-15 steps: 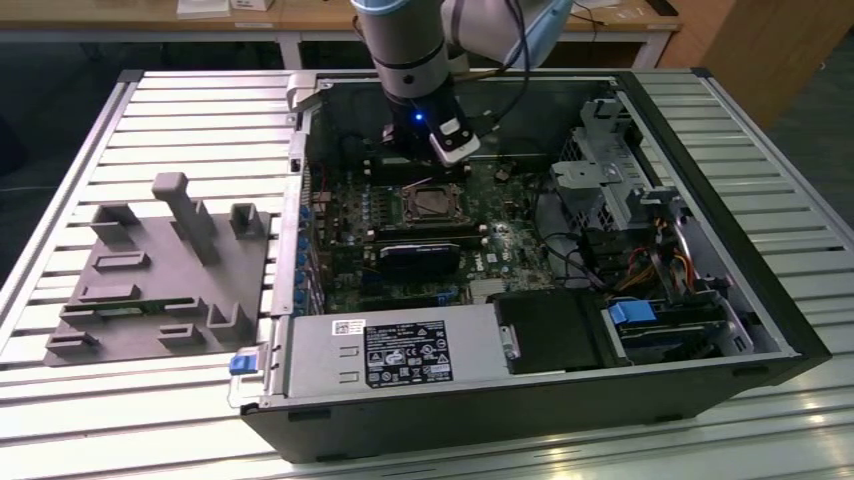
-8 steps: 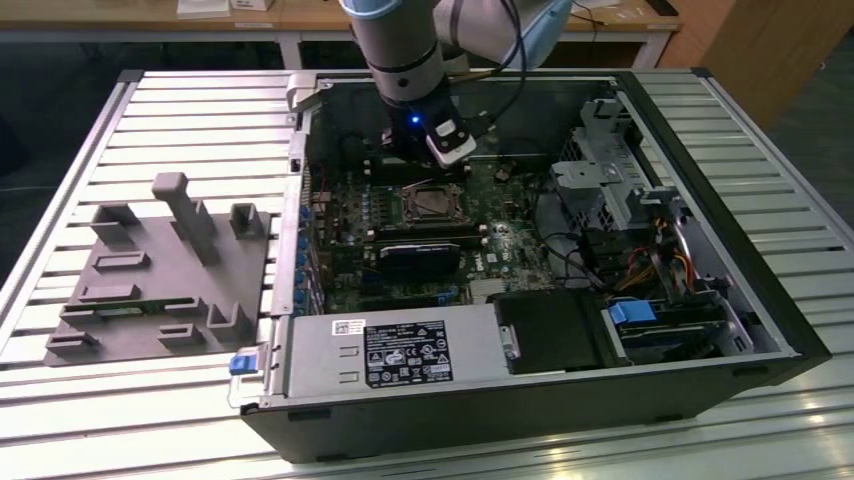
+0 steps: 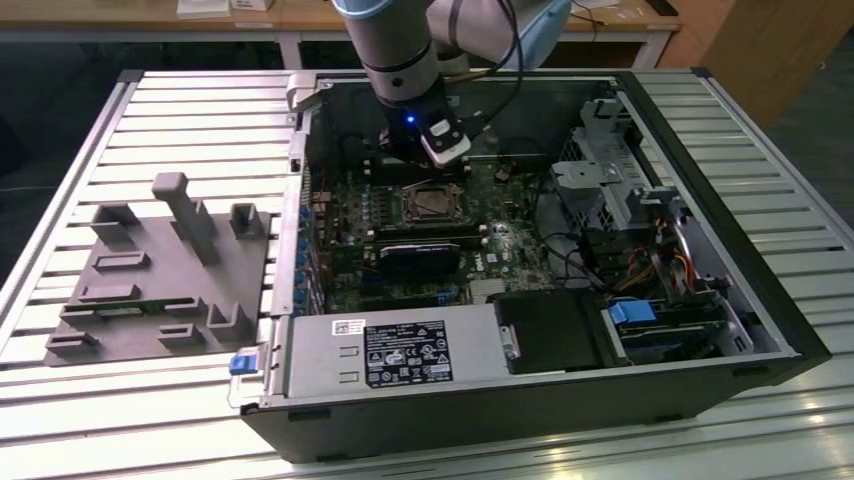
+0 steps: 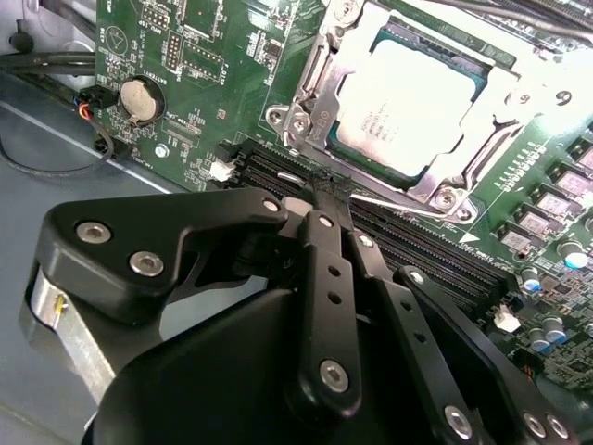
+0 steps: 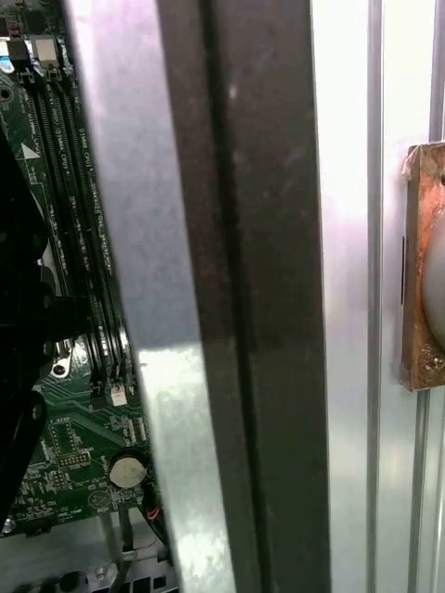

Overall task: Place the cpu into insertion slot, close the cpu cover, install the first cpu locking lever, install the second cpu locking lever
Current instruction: 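Install the first cpu locking lever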

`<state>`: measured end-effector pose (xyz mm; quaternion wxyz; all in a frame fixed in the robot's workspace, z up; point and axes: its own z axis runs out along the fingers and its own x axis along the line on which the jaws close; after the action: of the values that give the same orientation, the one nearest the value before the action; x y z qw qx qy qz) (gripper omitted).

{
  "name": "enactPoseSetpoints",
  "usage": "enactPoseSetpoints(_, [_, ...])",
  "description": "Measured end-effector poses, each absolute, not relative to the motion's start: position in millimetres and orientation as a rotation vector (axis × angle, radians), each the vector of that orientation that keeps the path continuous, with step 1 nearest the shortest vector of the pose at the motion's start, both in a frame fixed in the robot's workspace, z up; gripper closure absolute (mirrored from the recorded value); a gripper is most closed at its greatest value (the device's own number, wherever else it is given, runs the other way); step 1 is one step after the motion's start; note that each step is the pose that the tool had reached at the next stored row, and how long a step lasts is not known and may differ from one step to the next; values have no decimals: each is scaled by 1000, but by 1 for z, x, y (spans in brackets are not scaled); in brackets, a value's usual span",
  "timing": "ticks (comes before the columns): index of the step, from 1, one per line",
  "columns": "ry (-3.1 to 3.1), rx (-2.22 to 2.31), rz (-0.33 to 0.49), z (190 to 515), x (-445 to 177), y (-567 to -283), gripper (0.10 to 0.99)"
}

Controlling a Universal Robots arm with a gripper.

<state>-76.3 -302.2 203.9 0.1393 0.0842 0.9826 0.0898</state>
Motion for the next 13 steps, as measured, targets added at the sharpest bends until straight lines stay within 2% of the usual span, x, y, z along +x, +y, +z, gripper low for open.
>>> enactPoseSetpoints(13, [2830, 305, 250, 202, -78, -296, 984])
